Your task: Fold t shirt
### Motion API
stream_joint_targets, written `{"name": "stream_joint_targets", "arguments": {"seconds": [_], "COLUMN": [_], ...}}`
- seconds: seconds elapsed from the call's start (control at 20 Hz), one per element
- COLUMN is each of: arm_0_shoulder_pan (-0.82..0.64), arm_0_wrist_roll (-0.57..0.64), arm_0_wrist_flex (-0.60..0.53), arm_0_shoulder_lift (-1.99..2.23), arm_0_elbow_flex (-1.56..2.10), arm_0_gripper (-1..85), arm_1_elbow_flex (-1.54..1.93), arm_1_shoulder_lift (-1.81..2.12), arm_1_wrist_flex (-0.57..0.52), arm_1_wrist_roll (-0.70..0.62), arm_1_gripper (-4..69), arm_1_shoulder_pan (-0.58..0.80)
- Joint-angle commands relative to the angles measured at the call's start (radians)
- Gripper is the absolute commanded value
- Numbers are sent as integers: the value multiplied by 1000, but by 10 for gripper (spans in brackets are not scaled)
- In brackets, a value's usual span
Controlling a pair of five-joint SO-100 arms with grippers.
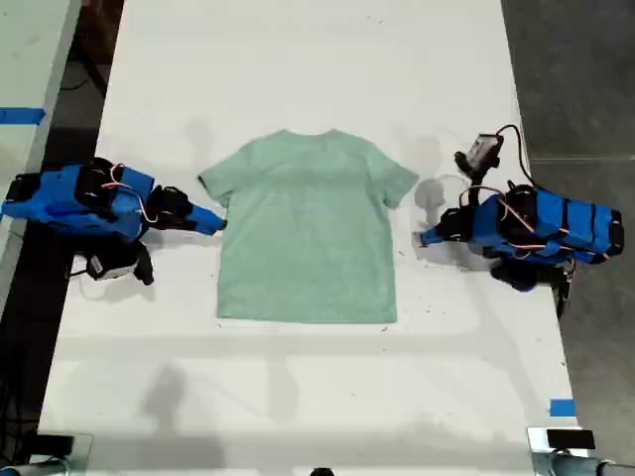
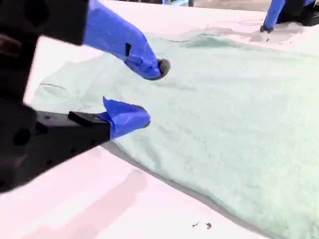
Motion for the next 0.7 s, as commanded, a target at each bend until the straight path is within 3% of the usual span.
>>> {"name": "stream_joint_targets", "arguments": {"seconds": [0.0,0.1,0.2,0.3,0.45,0.65], "arm_0_shoulder_pan": [9,9,9,9,9,9], "arm_0_wrist_roll": [3,3,3,3,3,3], "arm_0_wrist_flex": [2,2,2,2,2,2], "arm_0_shoulder_lift": [8,8,8,8,8,8], "arm_0_elbow_flex": [11,11,11,11,11,11], "arm_0_gripper": [115,115,115,115,115,115], "arm_1_elbow_flex": [35,-21,-160,-419,-776,-908], "arm_1_shoulder_lift": [5,3,-71,-426,-911,-1279], "arm_1_wrist_flex": [0,3,-5,-35,-43,-192], "arm_1_wrist_roll": [-14,-49,-118,-235,-445,-603], "arm_1_gripper": [16,18,18,28,154,188], "arm_1_shoulder_pan": [-2,-20,91,252,462,646]}}
